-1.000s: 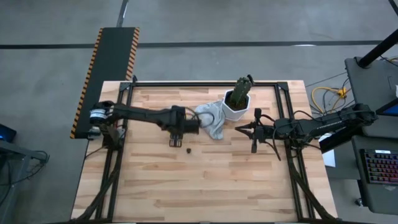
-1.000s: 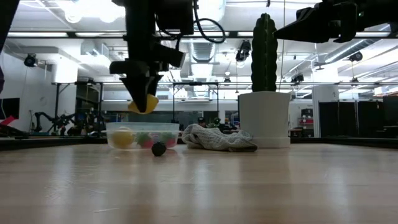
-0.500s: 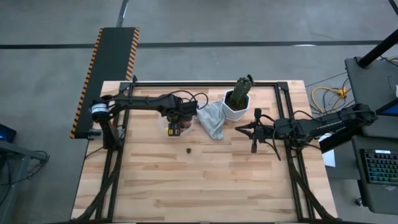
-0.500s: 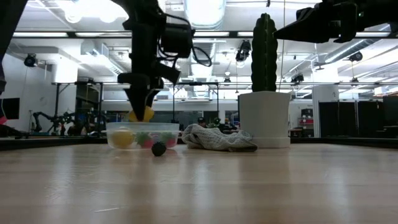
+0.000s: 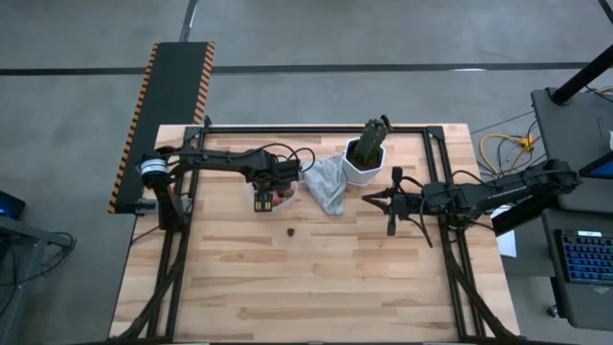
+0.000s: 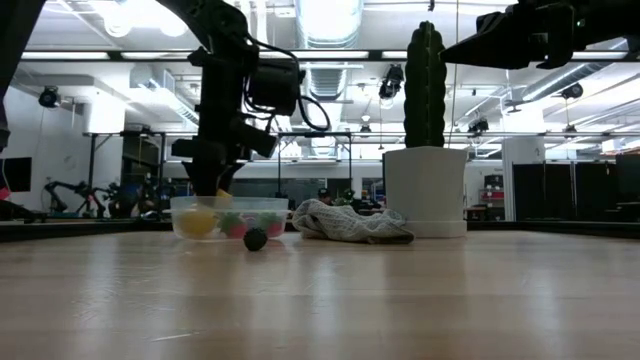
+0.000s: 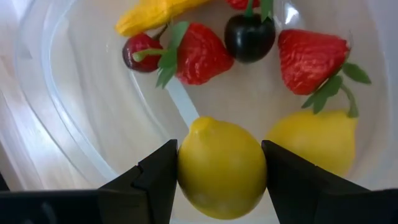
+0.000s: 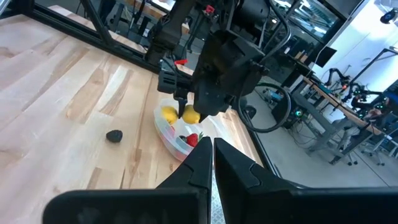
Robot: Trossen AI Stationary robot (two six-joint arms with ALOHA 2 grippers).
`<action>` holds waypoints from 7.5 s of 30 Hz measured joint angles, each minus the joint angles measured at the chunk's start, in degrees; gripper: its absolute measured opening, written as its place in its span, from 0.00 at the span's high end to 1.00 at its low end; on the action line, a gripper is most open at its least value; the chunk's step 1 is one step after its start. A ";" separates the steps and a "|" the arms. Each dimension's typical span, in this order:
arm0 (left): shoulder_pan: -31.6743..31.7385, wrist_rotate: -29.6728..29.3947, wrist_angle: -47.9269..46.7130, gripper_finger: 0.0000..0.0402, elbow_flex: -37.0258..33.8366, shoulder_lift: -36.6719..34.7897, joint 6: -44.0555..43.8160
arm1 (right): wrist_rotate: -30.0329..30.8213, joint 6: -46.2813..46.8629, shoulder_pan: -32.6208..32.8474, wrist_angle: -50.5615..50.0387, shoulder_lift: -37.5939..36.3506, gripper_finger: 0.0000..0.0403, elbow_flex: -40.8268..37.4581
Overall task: Pick and placing Produce into tupperware
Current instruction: Put the yellow lemon into the transparent container, then put the blackberry into the transparent container
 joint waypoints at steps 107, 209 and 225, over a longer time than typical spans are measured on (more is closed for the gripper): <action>-25.57 -2.56 19.53 0.28 -4.10 0.07 21.03 | 1.52 -0.20 -0.01 -0.30 0.01 0.98 0.00; -22.17 1.91 21.09 0.83 -0.08 8.28 47.67 | 2.97 0.25 0.01 -1.68 0.02 0.98 -0.02; -23.36 -6.95 21.35 0.83 3.14 7.93 40.13 | 2.98 0.39 -0.01 -1.68 0.00 0.98 -0.02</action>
